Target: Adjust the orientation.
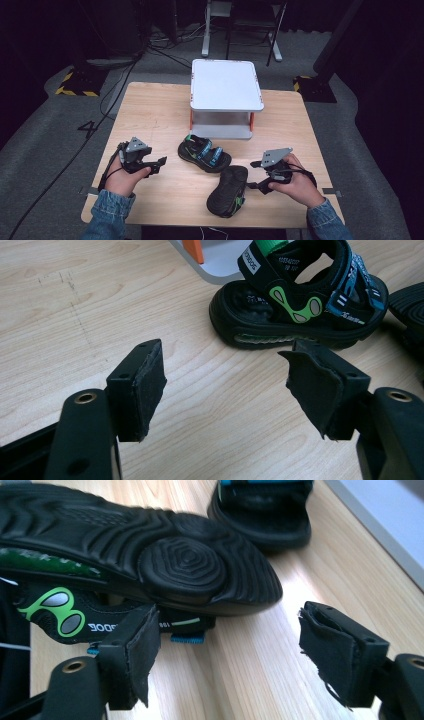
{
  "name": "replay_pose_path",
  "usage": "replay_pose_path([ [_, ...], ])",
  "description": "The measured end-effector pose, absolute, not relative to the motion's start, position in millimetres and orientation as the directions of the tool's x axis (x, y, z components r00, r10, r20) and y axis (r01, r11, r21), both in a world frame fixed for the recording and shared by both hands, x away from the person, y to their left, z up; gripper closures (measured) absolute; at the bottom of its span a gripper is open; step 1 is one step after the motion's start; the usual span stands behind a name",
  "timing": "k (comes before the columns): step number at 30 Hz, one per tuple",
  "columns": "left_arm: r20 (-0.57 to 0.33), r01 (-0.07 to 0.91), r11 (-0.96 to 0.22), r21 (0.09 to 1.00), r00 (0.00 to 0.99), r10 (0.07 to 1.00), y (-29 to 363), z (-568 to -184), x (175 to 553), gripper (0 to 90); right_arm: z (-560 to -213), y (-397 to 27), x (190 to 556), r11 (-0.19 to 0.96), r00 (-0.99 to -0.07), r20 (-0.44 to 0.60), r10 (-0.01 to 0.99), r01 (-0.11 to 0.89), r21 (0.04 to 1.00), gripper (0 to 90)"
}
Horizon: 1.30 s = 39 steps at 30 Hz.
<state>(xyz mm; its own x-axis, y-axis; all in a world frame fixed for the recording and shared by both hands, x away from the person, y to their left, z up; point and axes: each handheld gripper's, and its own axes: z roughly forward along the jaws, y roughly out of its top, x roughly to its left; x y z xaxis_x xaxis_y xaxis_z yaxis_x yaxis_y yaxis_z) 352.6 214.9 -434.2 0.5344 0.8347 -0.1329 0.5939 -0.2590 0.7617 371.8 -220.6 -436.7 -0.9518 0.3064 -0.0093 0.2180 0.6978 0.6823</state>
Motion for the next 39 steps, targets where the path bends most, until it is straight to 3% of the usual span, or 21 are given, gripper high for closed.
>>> replay_pose_path([
  [12,-0.135,0.598,-0.264,0.757,0.539,0.832,212,-436,353,31.6,-445,-185,369,0.591,-0.939,-0.036,0.342,0.185,0.785,25.8],
  [17,-0.134,0.6,-0.267,0.754,0.538,0.832,213,-437,353,31.6,-452,-177,370,0.627,-0.926,-0.093,0.365,0.17,0.76,21.6],
  [25,-0.133,0.597,-0.264,0.757,0.537,0.833,214,-437,353,31.5,-445,-195,375,0.565,-0.943,-0.034,0.332,0.169,0.808,25.9],
  [29,-0.132,0.598,-0.265,0.756,0.536,0.834,214,-437,353,31.6,-442,-211,383,0.546,-0.924,-0.055,0.379,0.175,0.819,40.2],
  [31,-0.134,0.602,-0.267,0.752,0.537,0.833,214,-439,353,31.6,-450,-214,389,0.544,-0.912,-0.057,0.406,0.192,0.817,42.6],
  [35,-0.135,0.608,-0.265,0.749,0.531,0.837,214,-440,351,31.6,-467,-202,395,0.587,-0.93,-0.062,0.363,0.177,0.79,39.0],
  [39,-0.137,0.616,-0.261,0.743,0.522,0.842,218,-442,347,31.5,-475,-194,400,0.603,-0.939,-0.075,0.335,0.153,0.783,42.1],
])
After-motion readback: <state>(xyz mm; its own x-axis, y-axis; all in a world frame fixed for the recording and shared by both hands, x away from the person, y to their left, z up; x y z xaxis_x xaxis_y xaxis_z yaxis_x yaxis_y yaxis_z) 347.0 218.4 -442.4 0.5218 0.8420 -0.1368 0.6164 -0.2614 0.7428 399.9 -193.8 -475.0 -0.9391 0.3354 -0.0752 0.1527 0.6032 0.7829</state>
